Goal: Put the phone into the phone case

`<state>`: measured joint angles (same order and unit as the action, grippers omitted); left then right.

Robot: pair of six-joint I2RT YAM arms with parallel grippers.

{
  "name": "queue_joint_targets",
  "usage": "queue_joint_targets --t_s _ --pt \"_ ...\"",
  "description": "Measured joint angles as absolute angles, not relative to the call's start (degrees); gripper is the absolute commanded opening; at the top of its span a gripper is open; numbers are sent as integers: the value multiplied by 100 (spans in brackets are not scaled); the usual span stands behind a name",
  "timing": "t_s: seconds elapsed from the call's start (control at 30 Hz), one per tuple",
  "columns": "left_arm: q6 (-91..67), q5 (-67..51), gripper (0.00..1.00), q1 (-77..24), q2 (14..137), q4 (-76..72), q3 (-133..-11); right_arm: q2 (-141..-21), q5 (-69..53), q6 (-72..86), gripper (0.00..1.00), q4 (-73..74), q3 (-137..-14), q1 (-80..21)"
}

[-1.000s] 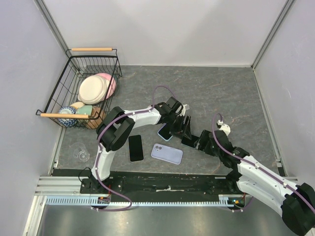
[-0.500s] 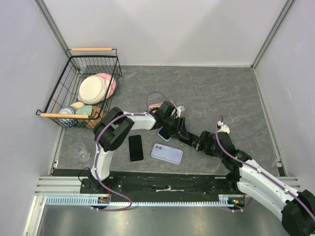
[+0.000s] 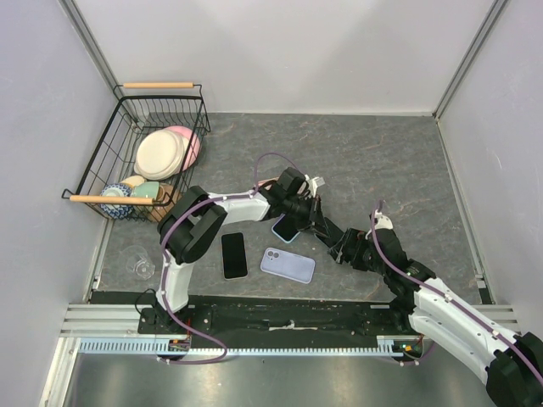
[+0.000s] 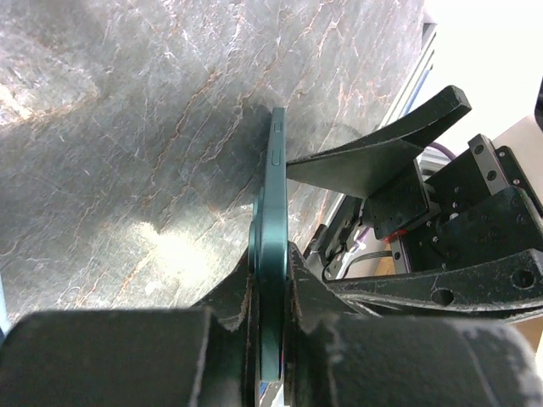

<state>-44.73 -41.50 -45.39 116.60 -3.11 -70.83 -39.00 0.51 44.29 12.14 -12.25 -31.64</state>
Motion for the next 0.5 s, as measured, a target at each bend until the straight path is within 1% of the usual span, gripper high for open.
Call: queue_joint_targets --t_s 0.23,0.4,0.5 --pt "-3942 -3540 2 -4532 11550 746 -7679 -3900 -298 4333 98 1011 -1229 -3166" --pt "-3618 -2838 2 -4331 10897 1234 -7553 -4086 -589 4171 98 902 -1317 -3166" --pt "-3507 -2488 2 -4073 10331 1339 -7229 -4198 -766 4097 98 797 -1345 -3166"
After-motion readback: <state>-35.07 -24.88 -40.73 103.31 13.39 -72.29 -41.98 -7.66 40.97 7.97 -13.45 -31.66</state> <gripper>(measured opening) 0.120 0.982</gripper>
